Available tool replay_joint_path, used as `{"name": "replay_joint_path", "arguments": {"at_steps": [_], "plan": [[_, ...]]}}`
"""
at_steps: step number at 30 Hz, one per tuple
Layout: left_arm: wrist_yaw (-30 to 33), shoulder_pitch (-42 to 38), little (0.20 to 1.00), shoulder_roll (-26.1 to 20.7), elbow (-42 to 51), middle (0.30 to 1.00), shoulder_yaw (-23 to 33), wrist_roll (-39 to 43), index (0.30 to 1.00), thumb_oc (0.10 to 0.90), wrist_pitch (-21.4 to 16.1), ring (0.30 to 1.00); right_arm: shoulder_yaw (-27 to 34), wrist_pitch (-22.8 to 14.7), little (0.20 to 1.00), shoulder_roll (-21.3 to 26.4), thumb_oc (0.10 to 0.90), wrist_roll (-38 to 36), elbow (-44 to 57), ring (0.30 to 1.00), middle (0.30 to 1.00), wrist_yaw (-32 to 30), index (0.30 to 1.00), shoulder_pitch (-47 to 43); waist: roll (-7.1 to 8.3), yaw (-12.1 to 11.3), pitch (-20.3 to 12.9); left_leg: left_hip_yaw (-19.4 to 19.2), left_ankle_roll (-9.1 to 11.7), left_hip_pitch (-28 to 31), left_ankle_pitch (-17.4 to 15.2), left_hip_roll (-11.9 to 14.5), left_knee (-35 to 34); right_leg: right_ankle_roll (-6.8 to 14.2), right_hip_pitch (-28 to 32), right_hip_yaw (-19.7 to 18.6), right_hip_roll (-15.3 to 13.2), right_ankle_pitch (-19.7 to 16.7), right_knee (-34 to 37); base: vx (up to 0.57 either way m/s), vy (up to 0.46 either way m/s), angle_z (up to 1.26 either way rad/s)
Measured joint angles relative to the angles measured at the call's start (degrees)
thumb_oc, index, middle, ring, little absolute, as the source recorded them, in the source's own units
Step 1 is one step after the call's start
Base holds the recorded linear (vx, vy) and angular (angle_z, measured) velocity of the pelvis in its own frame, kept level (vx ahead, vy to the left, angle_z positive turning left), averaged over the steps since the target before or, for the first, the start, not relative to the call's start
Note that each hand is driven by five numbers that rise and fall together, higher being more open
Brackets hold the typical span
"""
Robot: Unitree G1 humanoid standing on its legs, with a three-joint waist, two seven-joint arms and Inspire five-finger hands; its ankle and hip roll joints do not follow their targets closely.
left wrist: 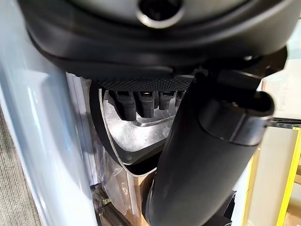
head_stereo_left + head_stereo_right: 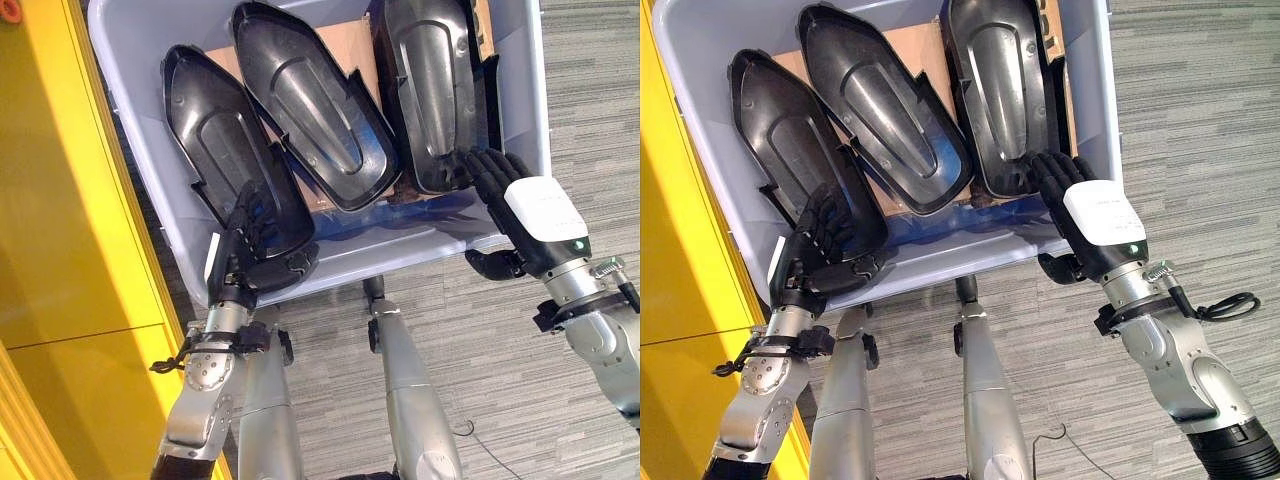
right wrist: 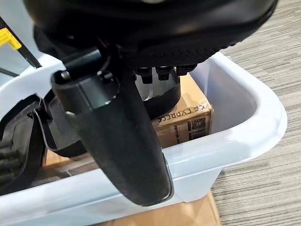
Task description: Move parts from the plastic box to the shelf.
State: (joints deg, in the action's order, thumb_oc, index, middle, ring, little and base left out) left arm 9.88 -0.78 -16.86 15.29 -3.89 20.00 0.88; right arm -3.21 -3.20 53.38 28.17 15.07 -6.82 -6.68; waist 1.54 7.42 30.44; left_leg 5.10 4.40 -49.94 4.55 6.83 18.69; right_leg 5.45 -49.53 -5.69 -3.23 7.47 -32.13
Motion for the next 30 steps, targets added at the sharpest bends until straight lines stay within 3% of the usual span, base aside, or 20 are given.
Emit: {"name": "replay_joint_path", "arguments": {"at_steps": [22,30], "plan": [[0.78,0.33,1.000,0.33,1.01,1.000,0.32,0.04,1.000,0.900,1.23,1.000,10.25,-1.17,1.000,3.19,0.900,1.03,12.41,1.000,1.000,-1.07,1.000,5.79,-0.60,0.31,-0.04,0.70,0.09,-0.23,-0.05,0.49,-0.07,0.01,0.39,0.28,0.28,0.03,0.55,0.02,0.005,0.00],[0.75,0.61,1.000,0.21,0.82,1.000,1.80,0.06,1.000,0.900,1.62,1.000,13.45,-1.65,1.000,3.28,0.900,0.82,15.15,1.000,1.000,-0.88,1.000,11.65,0.99,1.55,-0.03,1.00,0.11,0.50,-0.08,0.63,0.10,0.15,1.85,0.66,0.27,-0.28,1.61,0.00,0.000,0.00]]}}
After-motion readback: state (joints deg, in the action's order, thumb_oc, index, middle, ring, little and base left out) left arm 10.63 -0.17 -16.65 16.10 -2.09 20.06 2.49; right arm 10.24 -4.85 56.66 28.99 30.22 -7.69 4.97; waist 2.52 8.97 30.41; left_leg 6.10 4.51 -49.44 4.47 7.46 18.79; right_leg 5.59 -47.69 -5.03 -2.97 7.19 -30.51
